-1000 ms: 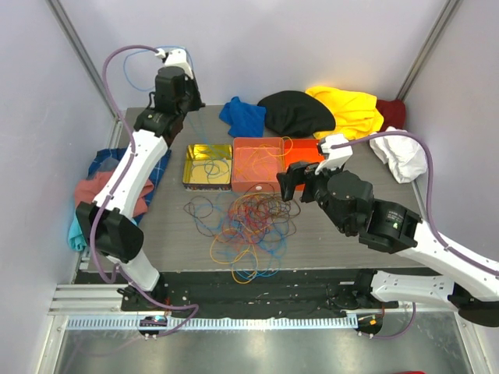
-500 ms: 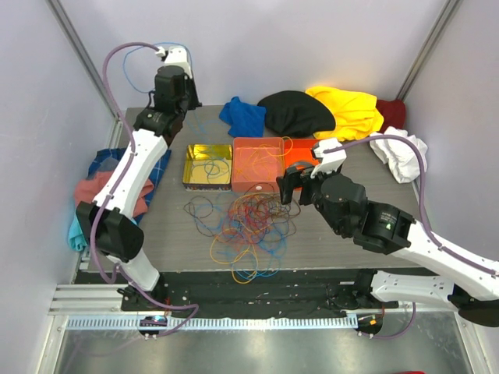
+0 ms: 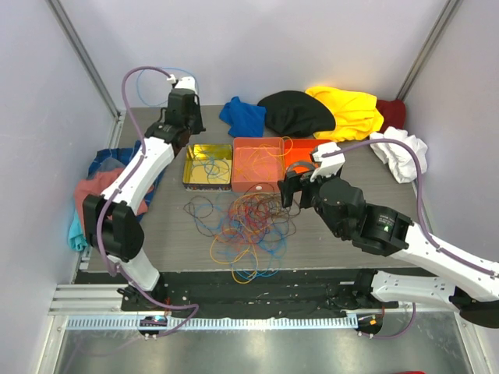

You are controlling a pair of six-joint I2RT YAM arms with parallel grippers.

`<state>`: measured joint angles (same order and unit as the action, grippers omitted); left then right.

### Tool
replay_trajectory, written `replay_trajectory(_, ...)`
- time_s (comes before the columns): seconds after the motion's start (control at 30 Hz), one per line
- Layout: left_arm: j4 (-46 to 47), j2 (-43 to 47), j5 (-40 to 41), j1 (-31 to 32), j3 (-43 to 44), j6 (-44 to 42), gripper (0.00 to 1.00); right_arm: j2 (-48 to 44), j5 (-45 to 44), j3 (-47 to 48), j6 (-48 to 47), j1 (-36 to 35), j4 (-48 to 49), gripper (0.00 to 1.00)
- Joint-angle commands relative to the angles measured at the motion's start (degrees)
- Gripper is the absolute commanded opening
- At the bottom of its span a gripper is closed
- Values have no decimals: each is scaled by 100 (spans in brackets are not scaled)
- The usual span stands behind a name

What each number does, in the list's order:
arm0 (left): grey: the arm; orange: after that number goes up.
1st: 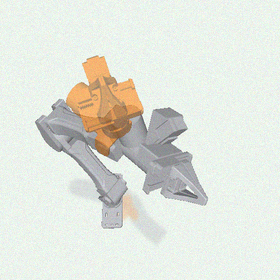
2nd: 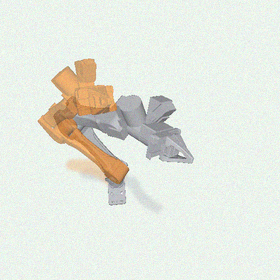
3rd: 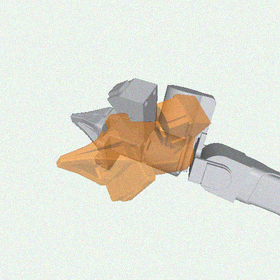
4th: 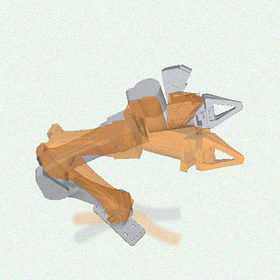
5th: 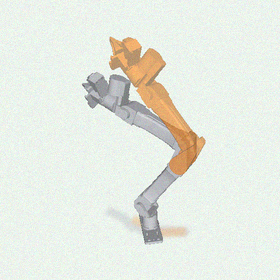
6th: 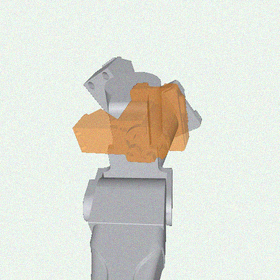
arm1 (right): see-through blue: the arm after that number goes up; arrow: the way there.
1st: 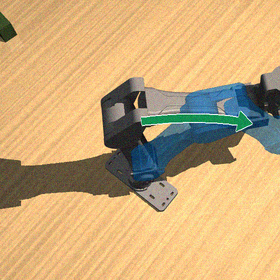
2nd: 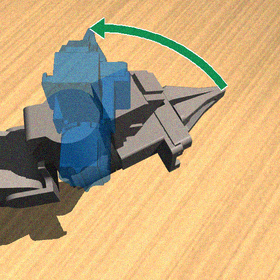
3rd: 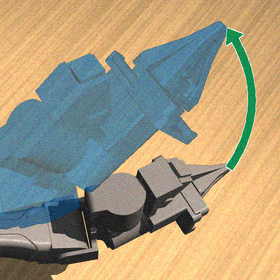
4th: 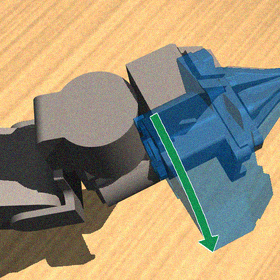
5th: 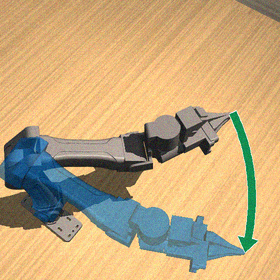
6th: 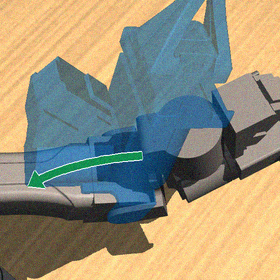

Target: Untangle the cables

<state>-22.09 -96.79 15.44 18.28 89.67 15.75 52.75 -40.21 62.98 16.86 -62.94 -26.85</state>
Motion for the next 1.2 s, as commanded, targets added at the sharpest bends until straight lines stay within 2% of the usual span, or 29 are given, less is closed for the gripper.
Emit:
replay_trajectory(0.0, 56, 574, 134, -18, 77, -19, 0, -46, -84, -58, 36, -8, 312, 95)
replay_trajectory(0.4, -920, -77, 433, 123, 60, -107, 0, -37, -31, -242, 54, -8, 418, 94)
replay_trajectory(0.6, -920, 476, 775, 123, -467, -142, 0, -63, -49, -321, -16, 36, 426, 95)
replay_trajectory(0.8, -1166, 951, 1013, 123, -599, -221, 0, 7, 109, -418, -51, 53, 541, 95)
replay_trajectory(1.17, -1394, 961, 1031, 123, -469, -230, 0, -90, 127, -506, -69, 71, 576, 94)
